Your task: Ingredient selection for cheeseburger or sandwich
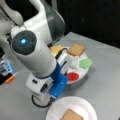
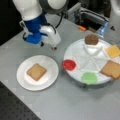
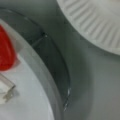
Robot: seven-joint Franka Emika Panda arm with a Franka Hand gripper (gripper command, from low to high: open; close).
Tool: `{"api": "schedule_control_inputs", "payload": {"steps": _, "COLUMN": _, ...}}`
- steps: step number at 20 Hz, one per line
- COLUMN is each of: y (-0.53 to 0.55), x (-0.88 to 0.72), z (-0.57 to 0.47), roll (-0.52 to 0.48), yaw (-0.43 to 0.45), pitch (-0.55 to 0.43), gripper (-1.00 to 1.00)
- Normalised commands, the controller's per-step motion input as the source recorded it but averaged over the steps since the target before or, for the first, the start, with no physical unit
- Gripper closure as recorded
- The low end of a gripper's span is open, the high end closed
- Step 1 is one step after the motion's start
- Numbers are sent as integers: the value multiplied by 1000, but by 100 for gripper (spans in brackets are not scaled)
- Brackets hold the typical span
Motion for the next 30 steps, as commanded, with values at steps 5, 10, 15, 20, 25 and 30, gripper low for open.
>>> {"api": "schedule_control_inputs", "payload": {"steps": 5, "y": 526, "x": -588, "z": -6, "roll": -280, "yaw": -37, "pitch": -78, "gripper": -100}}
{"api": "schedule_control_inputs", "payload": {"steps": 10, "y": 469, "x": -390, "z": -20, "roll": -292, "yaw": 43, "pitch": -90, "gripper": -100}}
{"api": "schedule_control_inputs", "payload": {"steps": 15, "y": 436, "x": -158, "z": -89, "roll": -501, "yaw": 2, "pitch": -144, "gripper": -100}}
{"api": "schedule_control_inputs", "payload": {"steps": 20, "y": 378, "x": -171, "z": -144, "roll": -405, "yaw": -22, "pitch": -113, "gripper": -100}}
{"api": "schedule_control_inputs", "payload": {"steps": 25, "y": 230, "x": -219, "z": -123, "roll": -219, "yaw": -27, "pitch": -123, "gripper": -100}}
{"api": "schedule_control_inputs", "payload": {"steps": 30, "y": 3, "x": -250, "z": -97, "roll": -140, "yaw": 60, "pitch": -157, "gripper": -100}}
